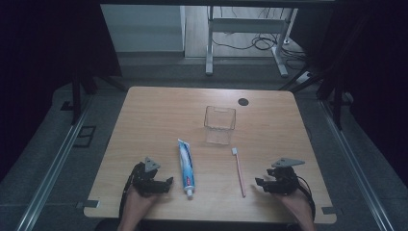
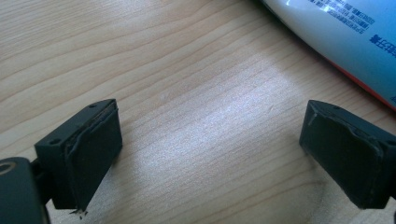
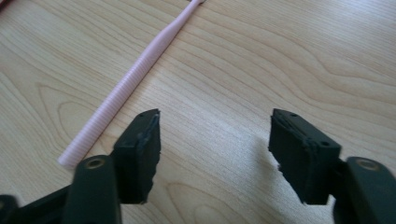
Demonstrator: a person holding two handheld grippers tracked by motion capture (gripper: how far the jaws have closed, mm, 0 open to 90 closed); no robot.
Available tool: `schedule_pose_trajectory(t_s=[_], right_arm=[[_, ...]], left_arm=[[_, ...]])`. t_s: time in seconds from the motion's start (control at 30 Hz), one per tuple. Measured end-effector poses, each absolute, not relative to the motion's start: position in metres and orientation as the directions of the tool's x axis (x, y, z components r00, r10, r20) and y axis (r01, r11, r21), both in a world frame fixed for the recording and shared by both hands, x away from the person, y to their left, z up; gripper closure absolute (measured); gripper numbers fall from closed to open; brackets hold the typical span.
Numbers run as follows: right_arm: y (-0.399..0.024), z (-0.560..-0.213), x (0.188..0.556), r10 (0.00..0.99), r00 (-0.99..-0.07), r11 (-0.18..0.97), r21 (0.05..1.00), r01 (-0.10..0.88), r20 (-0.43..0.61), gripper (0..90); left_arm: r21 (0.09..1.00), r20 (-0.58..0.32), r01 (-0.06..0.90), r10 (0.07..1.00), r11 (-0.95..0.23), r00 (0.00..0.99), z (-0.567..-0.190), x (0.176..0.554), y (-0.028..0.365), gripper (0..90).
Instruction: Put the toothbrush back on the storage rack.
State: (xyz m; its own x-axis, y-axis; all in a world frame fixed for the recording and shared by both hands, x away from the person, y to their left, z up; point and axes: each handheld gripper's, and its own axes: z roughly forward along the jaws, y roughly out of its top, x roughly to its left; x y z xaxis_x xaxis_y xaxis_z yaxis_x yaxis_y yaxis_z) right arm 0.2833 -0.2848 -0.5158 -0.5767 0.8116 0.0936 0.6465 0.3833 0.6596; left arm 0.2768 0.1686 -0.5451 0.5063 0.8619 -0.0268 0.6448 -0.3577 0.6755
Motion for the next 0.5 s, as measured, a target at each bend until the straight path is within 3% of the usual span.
schedule_pose_trajectory(t_s=[0.5], right_arm=[[-0.2764, -0.5109, 0.2913, 0.761, -0.637, 0.426, 0.643, 0.636, 0.126, 58.6]], left_arm=[[0.676, -0.027, 0.645, 0.862, -0.357, 0.506, -0.5451, 0.2768, 0.1685, 5.6]])
